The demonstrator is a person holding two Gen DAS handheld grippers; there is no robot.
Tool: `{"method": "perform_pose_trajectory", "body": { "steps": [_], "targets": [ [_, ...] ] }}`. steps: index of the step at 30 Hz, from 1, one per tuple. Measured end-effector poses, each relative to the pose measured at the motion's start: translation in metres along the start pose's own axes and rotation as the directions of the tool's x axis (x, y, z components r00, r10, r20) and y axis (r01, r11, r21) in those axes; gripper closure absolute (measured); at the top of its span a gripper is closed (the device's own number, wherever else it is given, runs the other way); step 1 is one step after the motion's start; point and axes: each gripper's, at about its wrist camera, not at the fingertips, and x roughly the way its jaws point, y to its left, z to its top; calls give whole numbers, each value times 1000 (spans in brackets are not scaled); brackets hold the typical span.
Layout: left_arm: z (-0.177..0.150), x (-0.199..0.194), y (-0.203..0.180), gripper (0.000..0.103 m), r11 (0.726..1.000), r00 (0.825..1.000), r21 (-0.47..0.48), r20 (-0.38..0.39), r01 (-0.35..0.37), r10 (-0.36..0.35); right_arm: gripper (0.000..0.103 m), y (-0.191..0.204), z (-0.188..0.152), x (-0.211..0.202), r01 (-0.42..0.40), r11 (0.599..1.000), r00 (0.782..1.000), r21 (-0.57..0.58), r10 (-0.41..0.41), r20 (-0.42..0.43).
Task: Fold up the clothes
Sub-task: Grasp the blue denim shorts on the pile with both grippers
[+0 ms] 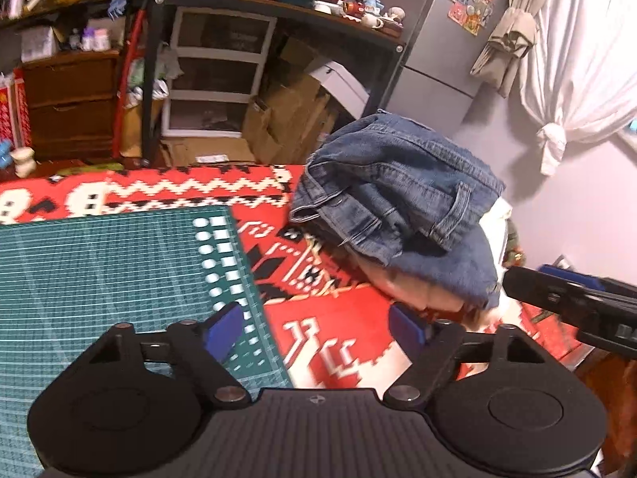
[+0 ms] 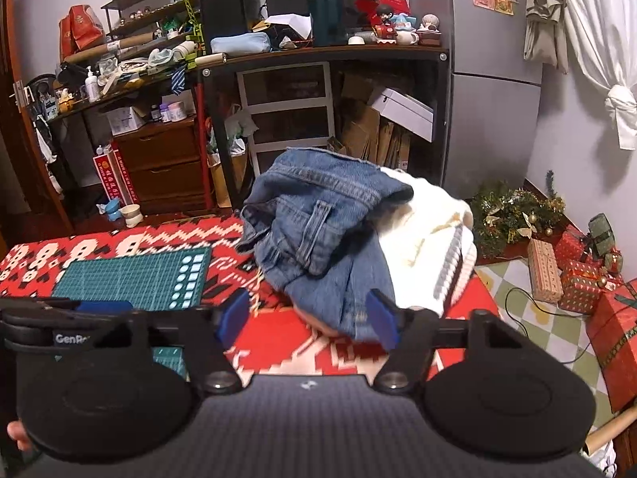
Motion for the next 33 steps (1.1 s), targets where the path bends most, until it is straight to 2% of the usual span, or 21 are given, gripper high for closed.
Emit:
{"method": "perform_pose_trajectory", "body": {
  "steps": [3,4,7,14,16,18,21,25,30,32,33],
  "targets": [
    [4,15,-1,42,1000,1000,-8,-4,14,-14,58,-5,8,23,4,1000,1000,19,-4,0],
    [6,21,-2,49,1000,1000,-12,-9,18,-18,58,-7,11,30,5,1000,1000,25,-5,0],
    [10,37,0,59,998,998,-47,-32,51,-53,58,-14,18,49,11,999,1000,50,-11,2],
    [18,59,-1,60,987,994,-123,-30,104,-109,61,-27,33,82,-16,997,1000,69,15,6],
    [19,64,-2,62,984,992,-135,-28,119,-123,65,-27,36,87,-24,998,1000,54,23,10],
    [20,70,-4,62,980,988,-141,-42,142,-149,77,-25,39,90,-32,998,999,49,32,8],
    [21,79,-5,62,973,983,-165,-54,162,-173,82,-21,40,89,-38,998,999,41,37,20],
    [24,90,-1,62,964,986,-224,-43,146,-159,83,-23,39,88,-48,997,999,65,48,9],
    [30,103,1,62,941,982,-294,-38,168,-187,84,-24,35,84,-60,995,998,84,59,8],
    [32,108,-1,67,940,983,-303,-44,155,-176,84,-24,35,84,-62,994,998,94,62,9],
    [32,108,-2,76,940,984,-305,-39,152,-172,85,-24,35,83,-65,993,998,99,64,11]
  ]
}}
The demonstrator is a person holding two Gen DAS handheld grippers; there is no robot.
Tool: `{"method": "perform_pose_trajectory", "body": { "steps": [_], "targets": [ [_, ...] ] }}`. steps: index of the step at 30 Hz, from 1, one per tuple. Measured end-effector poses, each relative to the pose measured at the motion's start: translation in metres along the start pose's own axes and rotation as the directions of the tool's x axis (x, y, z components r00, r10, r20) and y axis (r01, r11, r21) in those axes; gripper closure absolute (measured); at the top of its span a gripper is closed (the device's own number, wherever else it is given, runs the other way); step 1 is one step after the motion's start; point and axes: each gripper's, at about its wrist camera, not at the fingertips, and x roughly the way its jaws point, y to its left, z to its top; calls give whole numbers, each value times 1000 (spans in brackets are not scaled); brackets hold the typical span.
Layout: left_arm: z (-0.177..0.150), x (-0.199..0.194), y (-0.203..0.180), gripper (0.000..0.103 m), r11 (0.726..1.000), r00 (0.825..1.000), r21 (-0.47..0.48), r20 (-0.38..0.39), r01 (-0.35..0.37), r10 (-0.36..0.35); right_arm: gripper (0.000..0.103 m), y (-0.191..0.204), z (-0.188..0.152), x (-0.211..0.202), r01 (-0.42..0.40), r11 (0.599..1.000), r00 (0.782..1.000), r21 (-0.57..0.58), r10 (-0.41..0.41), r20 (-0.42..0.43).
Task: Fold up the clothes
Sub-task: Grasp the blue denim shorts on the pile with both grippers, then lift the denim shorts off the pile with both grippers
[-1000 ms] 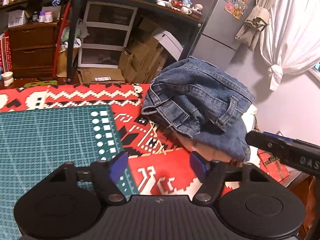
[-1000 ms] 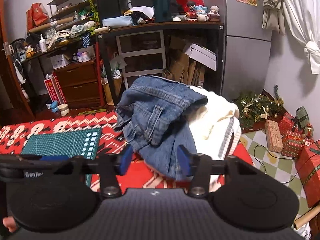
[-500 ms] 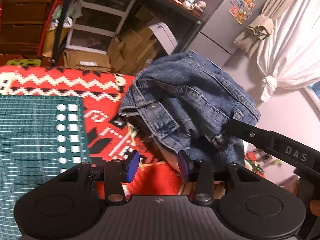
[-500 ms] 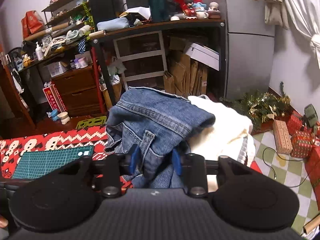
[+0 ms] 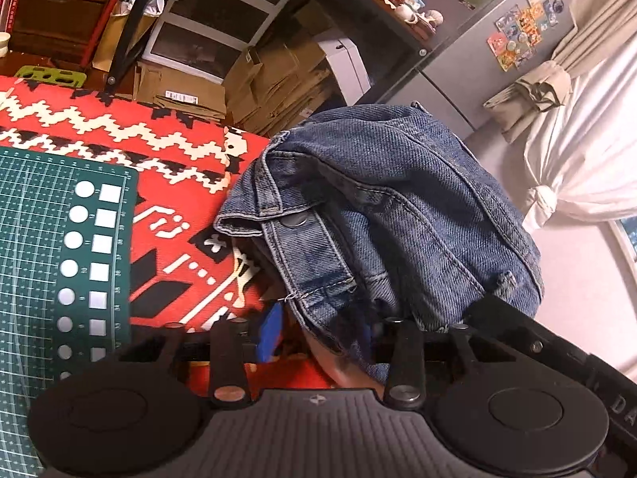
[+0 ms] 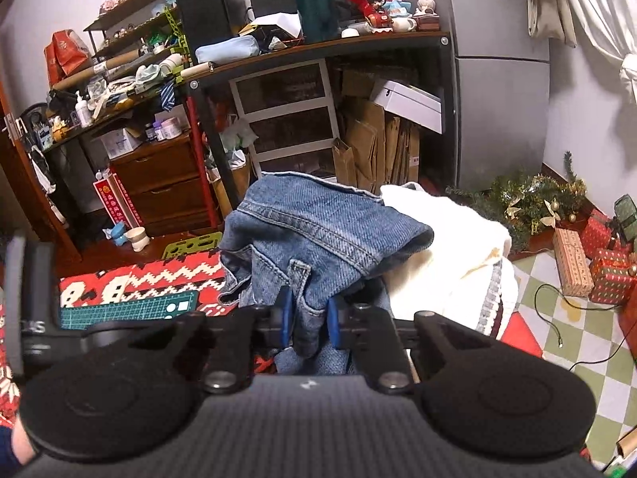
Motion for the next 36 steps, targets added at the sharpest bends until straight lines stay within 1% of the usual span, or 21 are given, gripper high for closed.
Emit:
{"method": "perform_pose_trajectory", "body": {
  "steps": [2,4,7,10,11,14,18,20,23,24,25,28,31,34,36],
  "targets": [
    [0,-1,-2,83,1000,1000,-3,11,-6,6,86,0,0,-1,-4,1000,1000,7,4,3],
    [-3,-10,-7,94,999,999,35,39,-35,34,87,2,1,-4,-9,1000,1000,0,9,6],
    [-7,-24,-14,98,993,994,89,81,-81,74,88,8,0,-9,-13,999,1000,-31,14,6],
    [-10,-39,-18,99,986,989,123,111,-113,100,90,14,-1,-19,-28,999,1000,-39,29,7],
    [-9,-44,-17,99,986,988,120,112,-117,104,90,16,-2,-22,-36,999,999,-36,36,7],
    [-11,-63,-17,99,984,986,128,123,-126,110,91,26,-5,-36,-62,997,998,-47,62,2],
    [-19,-92,-15,100,983,985,139,143,-118,98,92,42,-14,-61,-104,993,995,-52,104,-7],
    [-26,-108,-14,99,983,984,144,154,-115,92,92,51,-20,-74,-137,989,991,-53,136,-14],
    [-40,-130,-9,99,982,985,147,147,-115,94,93,69,-31,-93,-172,983,985,-71,170,-33],
    [-44,-134,-7,100,982,984,147,145,-121,100,93,77,-35,-98,-179,980,983,-81,176,-41],
    [-50,-141,-4,103,981,984,145,145,-128,107,93,84,-41,-104,-189,978,981,-89,186,-50],
    [-65,-167,-1,103,980,977,146,180,-137,109,93,106,-60,-123,-219,970,974,-106,211,-80],
    [-79,-197,5,103,979,973,149,202,-139,108,94,122,-77,-142,-228,966,972,-120,218,-91],
    [-96,-219,12,103,973,971,162,198,-167,134,94,138,-88,-165,-234,961,971,-148,223,-90],
    [-107,-232,20,103,973,972,153,186,-174,145,94,148,-94,-179,-237,956,970,-171,224,-89]
  ]
}}
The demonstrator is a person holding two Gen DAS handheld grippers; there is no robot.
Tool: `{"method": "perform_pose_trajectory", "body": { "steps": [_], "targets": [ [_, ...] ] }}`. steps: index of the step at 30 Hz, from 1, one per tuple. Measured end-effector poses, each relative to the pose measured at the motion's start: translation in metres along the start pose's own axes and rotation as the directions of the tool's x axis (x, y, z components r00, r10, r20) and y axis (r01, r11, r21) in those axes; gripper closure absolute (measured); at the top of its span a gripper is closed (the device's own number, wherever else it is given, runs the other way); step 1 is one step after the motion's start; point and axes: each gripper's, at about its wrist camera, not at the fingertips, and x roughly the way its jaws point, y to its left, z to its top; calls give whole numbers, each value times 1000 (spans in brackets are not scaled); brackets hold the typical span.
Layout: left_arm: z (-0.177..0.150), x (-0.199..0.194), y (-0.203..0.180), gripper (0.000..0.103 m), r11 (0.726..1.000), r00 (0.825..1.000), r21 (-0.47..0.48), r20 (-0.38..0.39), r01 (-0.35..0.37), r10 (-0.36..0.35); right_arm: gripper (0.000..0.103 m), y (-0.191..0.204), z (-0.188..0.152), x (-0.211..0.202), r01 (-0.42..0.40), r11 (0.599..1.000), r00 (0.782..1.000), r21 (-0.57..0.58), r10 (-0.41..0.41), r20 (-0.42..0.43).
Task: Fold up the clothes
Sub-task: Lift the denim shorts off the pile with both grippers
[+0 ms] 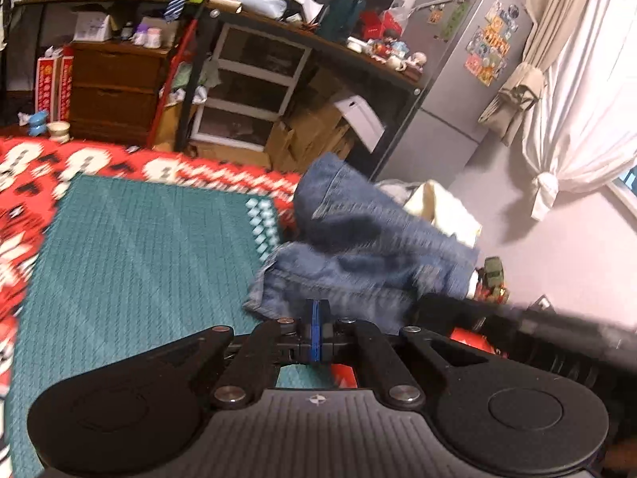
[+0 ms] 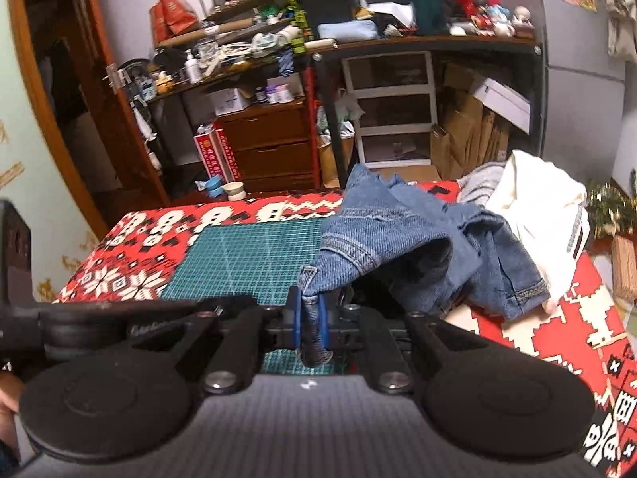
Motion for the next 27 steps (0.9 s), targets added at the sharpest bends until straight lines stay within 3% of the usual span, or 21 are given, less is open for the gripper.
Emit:
{"method": "perform_pose_trajectory", "body": {
  "steps": [7,11,17,21,27],
  "targets": [
    [-32,-49,23,103,998,1000,-62,-12,-13,12,94,49,-17,-33,-38,996,999,-80,36,-25],
    [-39,-65,27,103,997,1000,-69,2,-18,18,94,69,-31,-31,-68,992,996,-106,61,-59],
    [-50,-65,34,100,998,1000,-67,-16,-15,14,92,68,-47,-4,-82,991,990,-110,69,-121],
    [-54,-54,35,98,999,999,-40,-44,-18,17,76,56,-50,3,-75,991,991,-107,62,-122],
    [-69,-41,32,91,1000,996,9,-91,-18,19,69,43,-54,5,-58,988,990,-141,39,-137]
  ]
}}
